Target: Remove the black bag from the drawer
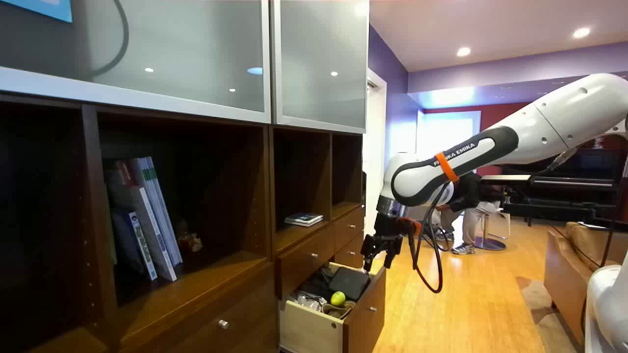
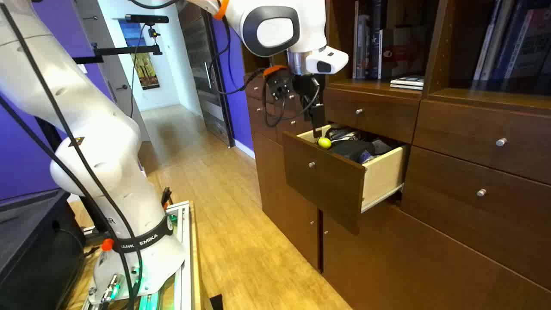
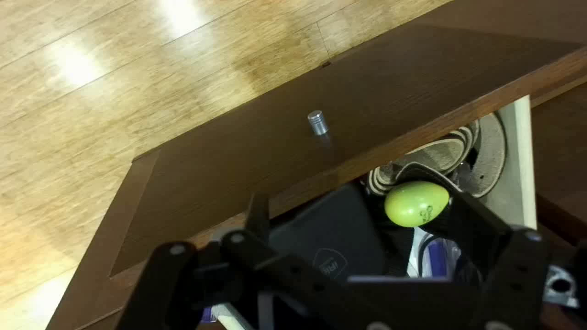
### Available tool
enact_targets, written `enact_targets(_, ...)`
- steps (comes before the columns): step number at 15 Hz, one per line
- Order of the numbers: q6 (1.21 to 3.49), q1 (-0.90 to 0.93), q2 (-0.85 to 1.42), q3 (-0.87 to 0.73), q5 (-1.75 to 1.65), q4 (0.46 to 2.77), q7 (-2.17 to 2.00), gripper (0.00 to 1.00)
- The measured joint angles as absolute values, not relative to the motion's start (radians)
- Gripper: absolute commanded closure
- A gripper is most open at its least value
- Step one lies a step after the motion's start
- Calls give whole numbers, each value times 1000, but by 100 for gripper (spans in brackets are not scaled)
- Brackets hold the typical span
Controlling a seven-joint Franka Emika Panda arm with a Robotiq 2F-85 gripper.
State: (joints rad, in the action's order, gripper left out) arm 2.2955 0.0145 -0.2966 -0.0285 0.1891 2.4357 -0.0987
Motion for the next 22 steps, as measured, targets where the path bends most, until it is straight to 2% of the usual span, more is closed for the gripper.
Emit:
enact_targets(13,2296,16,-293,-29,192,2434,-74,0)
enact_targets(22,2374,54,-156,-116,407,2322,499,0)
